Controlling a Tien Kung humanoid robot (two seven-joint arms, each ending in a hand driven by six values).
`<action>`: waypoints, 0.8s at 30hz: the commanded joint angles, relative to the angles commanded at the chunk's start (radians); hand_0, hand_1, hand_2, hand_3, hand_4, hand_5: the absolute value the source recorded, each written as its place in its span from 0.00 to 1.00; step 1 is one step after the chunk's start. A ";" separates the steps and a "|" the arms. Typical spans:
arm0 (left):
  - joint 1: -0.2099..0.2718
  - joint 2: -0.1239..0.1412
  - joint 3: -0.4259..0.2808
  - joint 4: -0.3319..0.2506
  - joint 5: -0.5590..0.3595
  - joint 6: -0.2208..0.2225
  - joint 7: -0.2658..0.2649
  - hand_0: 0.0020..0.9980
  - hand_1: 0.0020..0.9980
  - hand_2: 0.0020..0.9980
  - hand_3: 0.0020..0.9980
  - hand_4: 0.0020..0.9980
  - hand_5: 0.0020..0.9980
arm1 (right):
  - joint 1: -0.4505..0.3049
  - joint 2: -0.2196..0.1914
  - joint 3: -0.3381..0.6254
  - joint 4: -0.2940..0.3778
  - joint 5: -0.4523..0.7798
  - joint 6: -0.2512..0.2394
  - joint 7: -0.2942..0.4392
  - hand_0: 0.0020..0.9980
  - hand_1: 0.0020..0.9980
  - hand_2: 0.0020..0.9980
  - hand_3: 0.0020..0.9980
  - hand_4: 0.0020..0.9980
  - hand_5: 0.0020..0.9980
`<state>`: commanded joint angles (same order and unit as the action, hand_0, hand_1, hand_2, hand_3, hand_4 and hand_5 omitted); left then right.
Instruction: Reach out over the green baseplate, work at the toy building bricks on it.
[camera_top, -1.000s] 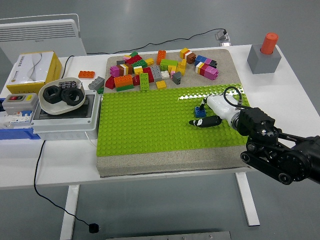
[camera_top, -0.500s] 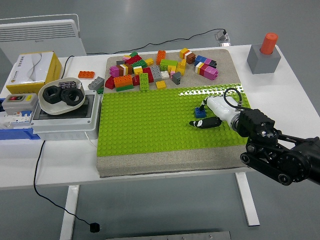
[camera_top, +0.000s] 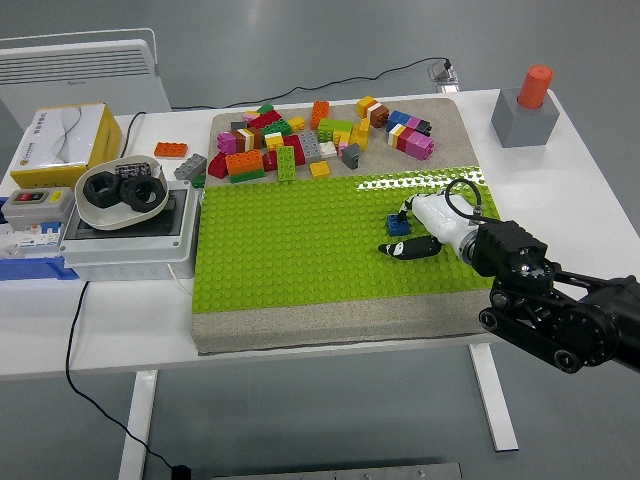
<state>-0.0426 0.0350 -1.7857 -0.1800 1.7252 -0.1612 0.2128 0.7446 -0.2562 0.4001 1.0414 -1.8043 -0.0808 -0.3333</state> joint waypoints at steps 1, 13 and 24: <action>0.000 0.000 0.000 0.000 0.000 0.000 0.000 0.77 0.76 0.80 0.86 0.97 0.91 | 0.000 -0.001 0.000 0.002 0.003 -0.001 0.002 0.97 0.89 0.91 0.65 0.85 0.71; 0.002 0.000 0.000 0.000 -0.002 0.001 -0.001 0.77 0.76 0.80 0.86 0.97 0.91 | 0.007 -0.010 0.041 0.025 0.106 -0.047 0.059 0.97 0.88 0.91 0.66 0.85 0.69; 0.003 0.000 0.002 0.000 -0.004 0.001 -0.002 0.77 0.76 0.80 0.86 0.96 0.91 | -0.009 -0.025 0.109 0.045 0.133 -0.090 0.097 0.94 0.87 0.90 0.66 0.85 0.63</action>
<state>-0.0396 0.0350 -1.7839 -0.1800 1.7216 -0.1597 0.2107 0.7355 -0.2812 0.5086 1.0867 -1.6710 -0.1712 -0.2368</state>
